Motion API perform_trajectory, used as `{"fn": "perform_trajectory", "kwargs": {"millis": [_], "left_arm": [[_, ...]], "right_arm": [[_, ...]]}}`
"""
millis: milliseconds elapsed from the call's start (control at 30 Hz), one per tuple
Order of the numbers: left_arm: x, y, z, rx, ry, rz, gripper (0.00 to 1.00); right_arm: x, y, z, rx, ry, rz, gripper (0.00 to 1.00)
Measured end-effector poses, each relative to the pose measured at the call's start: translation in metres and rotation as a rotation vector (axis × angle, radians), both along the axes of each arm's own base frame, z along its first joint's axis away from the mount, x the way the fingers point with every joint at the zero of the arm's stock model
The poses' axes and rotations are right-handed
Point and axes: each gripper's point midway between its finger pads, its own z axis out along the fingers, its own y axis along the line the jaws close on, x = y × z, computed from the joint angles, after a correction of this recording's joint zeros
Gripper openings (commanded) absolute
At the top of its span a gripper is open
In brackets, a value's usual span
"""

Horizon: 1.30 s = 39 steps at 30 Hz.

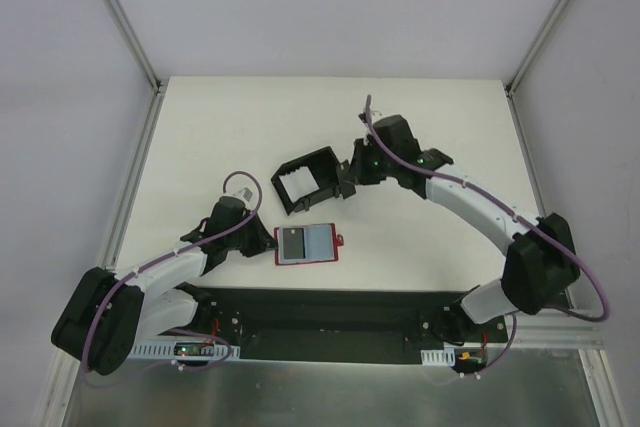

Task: Put the credit cards into the card holder
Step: Pick up the credit card from the storage box, then turn over the card slot in the card holder.

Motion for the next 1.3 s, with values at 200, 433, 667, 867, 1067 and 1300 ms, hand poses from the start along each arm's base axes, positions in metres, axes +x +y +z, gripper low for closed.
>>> {"fn": "perform_trajectory", "kwargs": {"millis": [200, 433, 667, 867, 1067, 1300], "left_arm": [[-0.003, -0.002, 0.0, -0.004, -0.003, -0.026, 0.0], [-0.003, -0.002, 0.0, -0.003, -0.004, -0.033, 0.0], [-0.003, -0.002, 0.0, -0.003, -0.004, -0.033, 0.0], [-0.003, -0.002, 0.0, -0.003, -0.004, -0.033, 0.0], [-0.003, -0.002, 0.0, -0.003, -0.004, -0.033, 0.0], [-0.003, -0.002, 0.0, -0.003, -0.004, -0.033, 0.0]], "right_arm": [[-0.065, -0.008, -0.055, 0.032, 0.152, -0.054, 0.0], [-0.111, 0.014, -0.088, -0.006, 0.213, -0.052, 0.0], [-0.106, 0.014, -0.107, -0.062, 0.201, -0.137, 0.0], [-0.109, 0.016, -0.121, -0.093, 0.216, -0.153, 0.0], [-0.108, 0.018, -0.128, -0.098, 0.22, -0.171, 0.0], [-0.111, 0.024, -0.131, -0.101, 0.21, -0.174, 0.0]]}}
